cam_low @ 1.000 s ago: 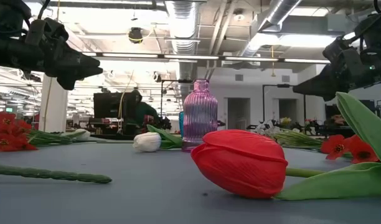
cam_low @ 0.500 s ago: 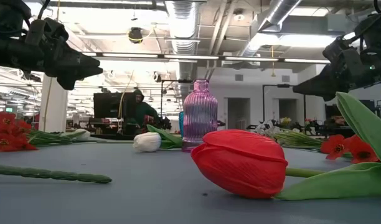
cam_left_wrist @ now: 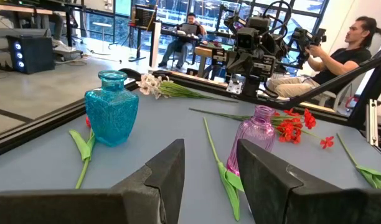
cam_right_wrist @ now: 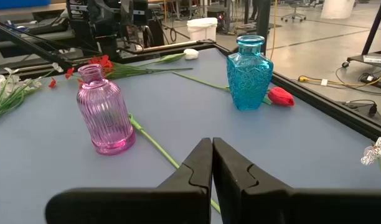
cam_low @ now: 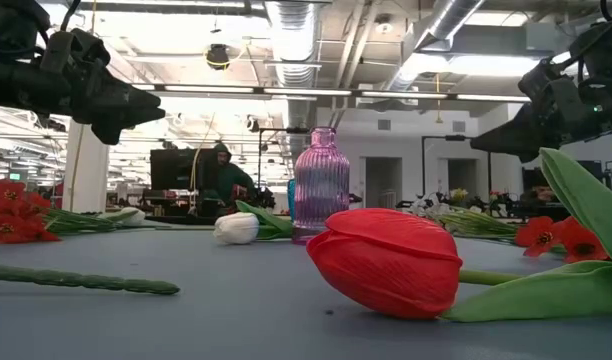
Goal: Sort flowers into vase by color
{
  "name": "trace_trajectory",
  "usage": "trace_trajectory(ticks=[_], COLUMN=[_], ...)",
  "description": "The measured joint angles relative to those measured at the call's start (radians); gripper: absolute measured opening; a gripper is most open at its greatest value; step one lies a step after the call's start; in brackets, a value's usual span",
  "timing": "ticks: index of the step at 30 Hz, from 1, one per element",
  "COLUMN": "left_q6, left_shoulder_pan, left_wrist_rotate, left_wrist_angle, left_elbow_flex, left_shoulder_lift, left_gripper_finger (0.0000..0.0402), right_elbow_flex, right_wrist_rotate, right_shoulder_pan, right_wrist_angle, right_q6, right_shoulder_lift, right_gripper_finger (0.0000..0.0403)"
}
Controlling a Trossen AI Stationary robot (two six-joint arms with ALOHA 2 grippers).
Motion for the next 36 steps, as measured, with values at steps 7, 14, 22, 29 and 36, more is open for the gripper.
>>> trace_trajectory(ticks=[7,14,22,29,36], left_q6=[0.0,0.0,-0.001,-0.188,-0.286], left_shoulder_pan=[0.0,0.0,0.0,0.0,0.0], left_wrist_rotate=[0.0,0.0,0.0,0.019,0.016], left_wrist_angle=[0.0,0.0,0.0,-0.001,-0.002], left_elbow_flex=[0.0,0.0,0.0,0.0,0.0], left_shoulder_lift=[0.0,0.0,0.0,0.0,0.0], left_gripper_finger=[0.0135,0.0135,0.0135,0.0135,0.0135], right_elbow_flex=[0.0,0.0,0.0,0.0,0.0], right_wrist_rotate=[0.0,0.0,0.0,0.0,0.0], right_shoulder_pan=[0.0,0.0,0.0,0.0,0.0], right_wrist_angle=[0.0,0.0,0.0,0.0,0.014], right_q6=[0.0,0.0,0.0,0.0,0.002], right_shoulder_lift=[0.0,0.0,0.0,0.0,0.0], right_gripper_finger=[0.004,0.004,0.004,0.004,0.004])
